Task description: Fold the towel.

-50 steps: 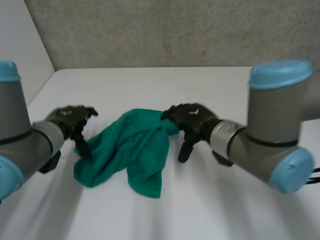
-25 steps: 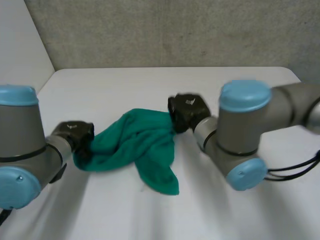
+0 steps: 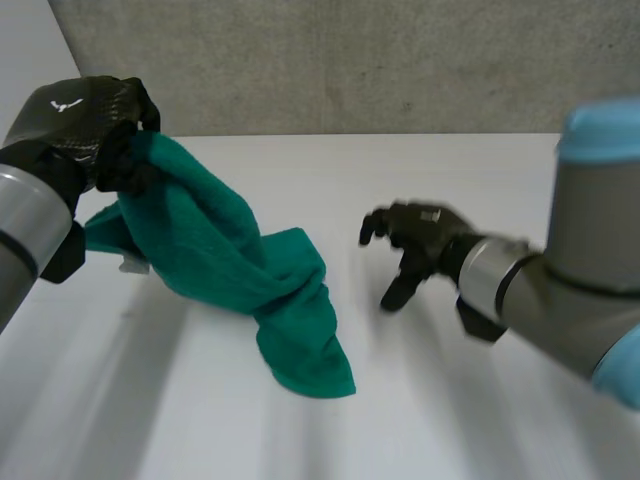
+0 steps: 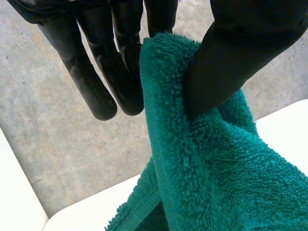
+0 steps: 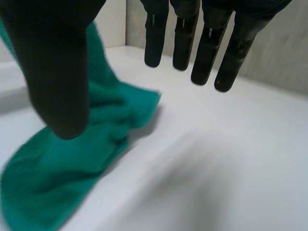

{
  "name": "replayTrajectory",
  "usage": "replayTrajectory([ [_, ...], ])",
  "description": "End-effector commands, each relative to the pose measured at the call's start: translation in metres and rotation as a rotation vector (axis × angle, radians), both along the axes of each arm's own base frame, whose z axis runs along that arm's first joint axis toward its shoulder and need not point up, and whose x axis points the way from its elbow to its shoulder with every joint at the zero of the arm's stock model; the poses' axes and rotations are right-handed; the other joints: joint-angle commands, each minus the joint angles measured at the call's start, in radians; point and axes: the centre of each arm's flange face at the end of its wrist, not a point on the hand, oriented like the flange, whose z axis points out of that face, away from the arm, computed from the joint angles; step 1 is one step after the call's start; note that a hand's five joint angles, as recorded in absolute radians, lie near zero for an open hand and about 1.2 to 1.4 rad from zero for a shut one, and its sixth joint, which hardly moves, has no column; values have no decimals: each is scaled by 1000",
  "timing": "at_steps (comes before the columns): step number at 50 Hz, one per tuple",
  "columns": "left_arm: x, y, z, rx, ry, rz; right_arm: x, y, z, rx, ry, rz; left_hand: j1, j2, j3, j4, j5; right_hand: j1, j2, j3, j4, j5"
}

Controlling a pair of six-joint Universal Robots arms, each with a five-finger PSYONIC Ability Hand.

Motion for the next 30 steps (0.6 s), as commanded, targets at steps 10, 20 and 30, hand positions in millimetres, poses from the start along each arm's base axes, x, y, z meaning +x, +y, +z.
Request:
replayTrajectory([
  [10, -7, -13, 11, -36, 20, -5, 62, 32, -98, 162, -86, 81, 252, 202, 206, 203, 273, -29, -101, -94, -96, -101],
  [20, -8, -14, 17, -54, 28, -5, 84, 15, -110, 82, -72, -3, 252, 202, 206, 203, 273, 937, 865, 872, 870, 865],
  [30, -4, -10, 25, -74, 36, 2, 44, 10, -11, -178, -95, -32, 252, 202, 206, 203, 273, 939, 867, 874, 872, 867],
])
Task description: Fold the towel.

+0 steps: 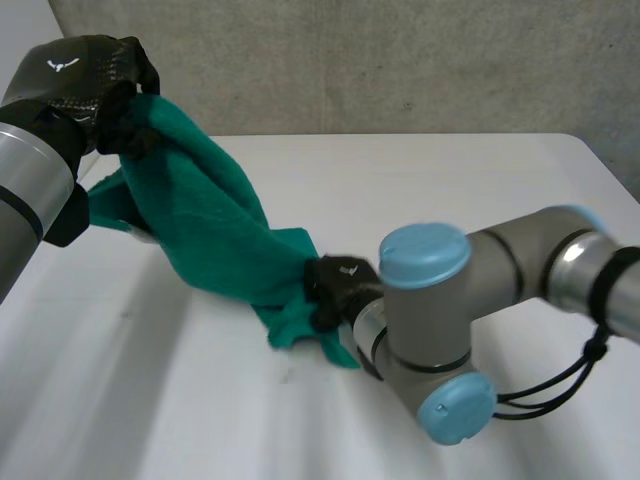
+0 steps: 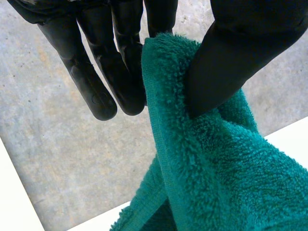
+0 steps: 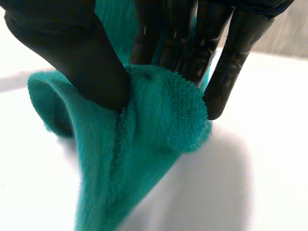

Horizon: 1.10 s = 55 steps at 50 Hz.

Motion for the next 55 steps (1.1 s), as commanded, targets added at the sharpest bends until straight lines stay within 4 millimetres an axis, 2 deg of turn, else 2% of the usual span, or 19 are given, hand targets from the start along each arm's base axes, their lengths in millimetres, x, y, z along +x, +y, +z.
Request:
replayTrajectory([
  [1, 4, 9, 12, -33, 12, 1, -53, -13, 109, -284, -4, -42, 252, 201, 204, 202, 273, 437, 224, 235, 215, 260],
  [3, 6, 15, 19, -54, 22, -2, -68, -20, 125, -323, 21, -51, 252, 201, 204, 202, 273, 437, 224, 235, 215, 260],
  [7, 13, 30, 32, -93, 39, -2, -102, -19, 180, -386, 71, -22, 252, 201, 204, 202, 273, 437, 224, 235, 215, 260],
  [10, 16, 36, 31, -94, 38, -3, -121, -34, 200, -351, 91, -17, 252, 201, 204, 202, 273, 437, 224, 235, 215, 260],
  [14, 14, 33, 16, -49, 19, -6, -127, -59, 177, -216, 119, 11, 252, 201, 204, 202, 273, 437, 224, 235, 215, 260],
  [15, 12, 30, 4, -14, 3, -9, -127, -59, 176, -215, 119, 11, 252, 201, 204, 202, 273, 437, 224, 235, 215, 260],
  [17, 5, 17, -30, 92, -41, -13, -120, -82, 142, -132, 177, 34, 252, 201, 204, 202, 273, 437, 224, 235, 215, 260],
  [20, -5, -6, -76, 226, -101, -7, -116, -101, 116, -111, 239, 40, 252, 201, 204, 202, 273, 437, 224, 235, 215, 260],
  [24, -18, -31, -123, 344, -154, -8, -114, -132, 72, -93, 339, 20, 252, 201, 204, 202, 273, 437, 224, 235, 215, 260],
  [27, -31, -53, -155, 400, -181, -10, -112, -151, 56, -119, 374, 0, 252, 201, 204, 202, 273, 437, 224, 235, 215, 260],
  [33, -40, -79, -170, 375, -165, 15, -107, -177, 52, -215, 367, -45, 252, 201, 204, 202, 273, 437, 224, 235, 215, 260],
  [34, -46, -92, -169, 316, -133, 15, -105, -184, 53, -257, 354, -56, 52, 0, 4, 2, 73, 437, 224, 235, 215, 260],
  [37, -48, -94, -169, 296, -123, 12, -104, -189, 54, -291, 337, -70, -62, -113, -109, -111, -41, 397, 184, 195, 175, 220],
  [38, -52, -100, -164, 214, -94, 6, -101, -194, 57, -346, 323, -99, -594, -645, -641, -643, -573, -582, -796, -784, -805, -760],
  [42, -54, -96, -159, 181, -81, -3, -100, -190, 65, -356, 328, -137, -871, -923, -919, -921, -850, -730, -943, -932, -952, -908],
  [44, -54, -93, -157, 181, -82, -8, -97, -171, 90, -368, 299, -166, -910, -962, -958, -960, -889, -759, -973, -962, -982, -937],
  [48, -45, -77, -134, 153, -66, -5, -105, -141, 113, -339, 274, -177, -937, -988, -984, -986, -916, -768, -982, -970, -991, -946],
  [49, -41, -76, -129, 145, -63, 3, -105, -141, 113, -339, 274, -177, -937, -988, -984, -986, -916, -768, -982, -970, -991, -946],
  [55, -31, -62, -117, 142, -56, 18, -119, -87, 108, -185, 234, -175, -925, -976, -972, -975, -904, -784, -998, -987, -1007, -962],
])
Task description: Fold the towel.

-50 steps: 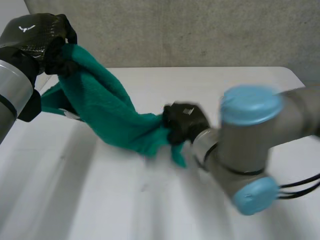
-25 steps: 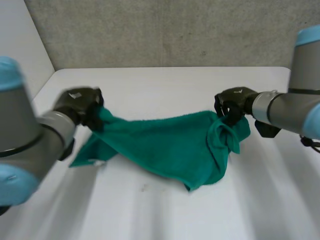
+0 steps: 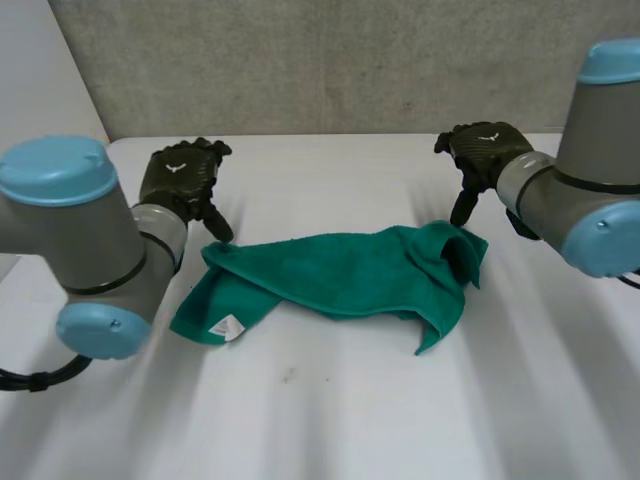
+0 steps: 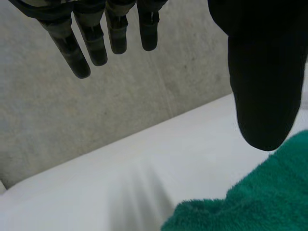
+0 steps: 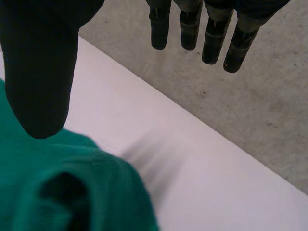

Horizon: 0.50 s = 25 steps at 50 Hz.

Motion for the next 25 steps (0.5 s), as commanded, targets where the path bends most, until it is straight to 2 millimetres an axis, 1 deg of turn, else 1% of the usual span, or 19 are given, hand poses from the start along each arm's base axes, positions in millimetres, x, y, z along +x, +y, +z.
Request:
replayTrajectory([
  [1, 19, 17, 13, 22, -5, 36, -14, 55, -7, 160, -65, -11, -18, -6, -17, -6, -5, -36, -58, -45, -61, -62],
  [2, 22, 19, 11, 38, -13, 42, -14, 60, -10, 180, -78, -9, -18, -6, -17, -6, -5, -36, -58, -45, -61, -62],
  [3, 22, 19, 11, 39, -13, 42, -16, 68, -18, 223, -104, -12, -18, -6, -17, -6, -5, -36, -58, -45, -61, -62],
  [4, 27, 22, 11, 60, -20, 56, -16, 74, -27, 260, -127, -13, -21, -9, -20, -9, -8, -36, -58, -45, -61, -62],
  [6, 35, 28, 11, 108, -10, 95, -16, 76, -32, 276, -137, -12, -21, -9, -20, -9, -8, -36, -58, -45, -61, -62],
  [7, 35, 28, 11, 109, -10, 95, -16, 81, -41, 305, -155, -10, -21, -9, -20, -9, -8, -36, -58, -45, -61, -62],
  [8, 40, 31, 13, 144, 20, 128, -15, 87, -51, 332, -162, 0, -21, -9, -20, -9, -8, -34, -56, -44, -59, -61],
  [10, 46, 36, 10, 223, 79, 167, -12, 94, -63, 346, -168, 12, -24, -12, -23, -12, -11, -11, -33, -20, -36, -37],
  [12, 52, 40, 6, 305, 138, 202, -8, 95, -76, 335, -171, 28, -27, -15, -26, -15, -14, 80, 58, 70, 55, 53],
  [13, 52, 40, 6, 305, 139, 202, -8, 95, -76, 335, -171, 28, -27, -15, -26, -15, -14, 80, 58, 71, 55, 54],
  [14, 55, 41, 4, 343, 167, 217, -6, 95, -80, 340, -167, 32, -30, -18, -29, -18, -17, 104, 82, 94, 79, 77],
  [15, 56, 42, 2, 367, 190, 228, -5, 94, -92, 361, -157, 31, -30, -18, -29, -18, -17, 147, 125, 138, 122, 121],
  [16, 57, 44, 0, 392, 210, 239, -4, 93, -97, 371, -152, 29, -30, -18, -29, -18, -17, 159, 138, 150, 135, 133],
  [17, 58, 45, -1, 406, 222, 247, -3, 92, -106, 393, -143, 26, -33, -21, -32, -21, -20, 197, 175, 188, 172, 171],
  [19, 59, 45, -4, 424, 230, 256, -2, 92, -116, 407, -133, 24, -33, -21, -32, -21, -20, 297, 275, 287, 272, 270],
  [20, 61, 44, -8, 434, 231, 267, -2, 92, -116, 407, -133, 24, -33, -21, -32, -21, -20, 298, 276, 288, 273, 271],
  [21, 61, 44, -8, 434, 231, 267, -2, 90, -118, 404, -131, 23, -33, -21, -32, -21, -20, 396, 374, 387, 371, 370],
  [24, 65, 38, -20, 462, 221, 290, -3, 77, -116, 308, -154, 14, -24, -12, -23, -12, -11, 1173, 1151, 1163, 1148, 1146],
  [25, 64, 34, -30, 485, 210, 295, -3, 73, -112, 264, -162, 7, -12, 0, -12, 0, 0, 1186, 1164, 1176, 1161, 1159],
])
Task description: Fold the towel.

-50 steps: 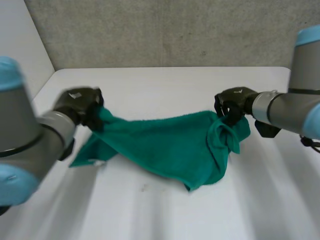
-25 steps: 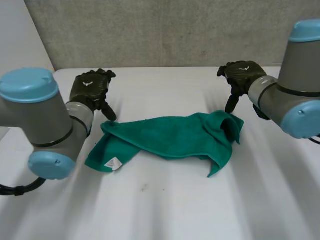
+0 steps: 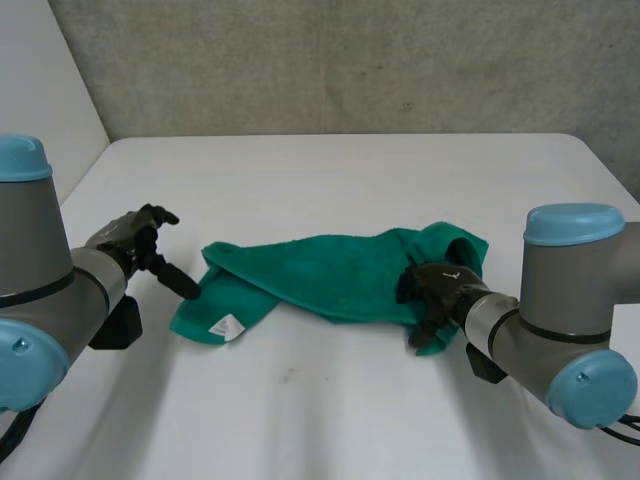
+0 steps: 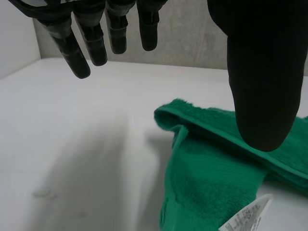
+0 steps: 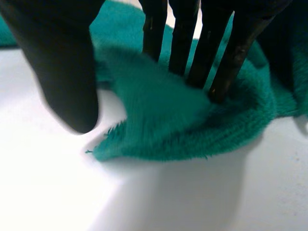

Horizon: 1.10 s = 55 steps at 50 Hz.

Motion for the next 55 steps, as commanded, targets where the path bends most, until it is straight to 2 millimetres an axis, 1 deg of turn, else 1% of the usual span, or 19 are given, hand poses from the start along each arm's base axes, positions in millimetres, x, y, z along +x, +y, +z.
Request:
replayTrajectory([
  [1, 3, -10, -25, 66, -15, 22, -1, -20, 4, -146, -17, -37, -12, 0, -11, 0, 1, 885, 797, 809, 811, 831],
  [7, -4, -15, -46, 131, -3, -28, -9, -11, 43, -334, 86, 14, 29, 41, 30, 41, 42, 885, 797, 809, 811, 831],
  [16, -17, -23, -65, 190, 56, -89, -27, -9, 60, -413, 191, 19, 307, 319, 308, 319, 320, 885, 797, 809, 811, 831],
  [21, -21, -34, -69, 173, 54, -93, -36, -19, 71, -448, 295, 37, 1154, 1166, 1155, 1166, 1167, 885, 797, 809, 811, 831],
  [25, -25, -51, -54, 84, 59, -101, -38, -42, 84, -501, 395, 52, 1156, 1168, 1157, 1168, 1169, 885, 797, 809, 811, 831],
  [28, -35, -88, -3, -211, -14, -152, -31, -70, 105, -610, 426, 41, 1156, 1168, 1157, 1168, 1169, 885, 797, 809, 811, 831],
  [30, -39, -100, 21, -345, -52, -161, -26, -90, 139, -734, 408, 4, 1156, 1168, 1157, 1168, 1169, 885, 797, 809, 811, 831],
  [32, -43, -114, 66, -581, -103, -151, -22, -107, 184, -885, 362, -66, 1156, 1168, 1157, 1168, 1169, 885, 797, 809, 811, 831],
  [33, -43, -114, 66, -582, -103, -151, -21, -111, 201, -945, 341, -90, 1156, 1168, 1157, 1168, 1169, 885, 797, 809, 811, 831],
  [34, -44, -118, 117, -828, -128, -121, -20, -116, 234, -1069, 296, -140, 1156, 1168, 1157, 1168, 1169, 885, 797, 809, 811, 831],
  [35, -45, -118, 135, -915, -134, -110, -19, -117, 251, -1135, 264, -161, 1156, 1168, 1157, 1168, 1169, 885, 797, 809, 811, 831],
  [37, -45, -116, 151, -994, -134, -97, -16, -117, 285, -1289, 168, -212, 1156, 1168, 1157, 1168, 1169, 885, 797, 809, 811, 831],
  [39, -44, -108, 191, -1195, -110, -64, -16, -116, 300, -1365, 109, -241, 1156, 1168, 1157, 1168, 1169, 885, 797, 809, 811, 831],
  [40, -44, -108, 191, -1196, -110, -64, -17, -116, 305, -1395, 81, -254, 1156, 1168, 1157, 1168, 1169, 885, 797, 809, 811, 831],
  [41, -41, -95, 222, -1329, -78, -51, -17, -111, 316, -1444, 39, -267, 1156, 1168, 1157, 1168, 1169, 885, 797, 809, 811, 831],
  [42, -40, -92, 225, -1335, -76, -50, -18, -106, 321, -1461, 24, -272, 1156, 1168, 1157, 1168, 1169, 885, 797, 809, 811, 831],
  [47, -38, -87, 209, -1266, -83, -68, -30, -81, 322, -1429, 6, -254, 1156, 1168, 1157, 1168, 1169, 885, 797, 809, 811, 831],
  [50, -29, -89, 182, -1171, -99, -74, -32, -74, 298, -1342, 17, -215, 1156, 1168, 1157, 1168, 1169, 885, 797, 809, 811, 831],
  [55, -4, -84, 135, -1000, -114, -63, -34, -61, 228, -1085, 108, -86, 1156, 1168, 1157, 1168, 1169, 885, 797, 809, 811, 831],
])
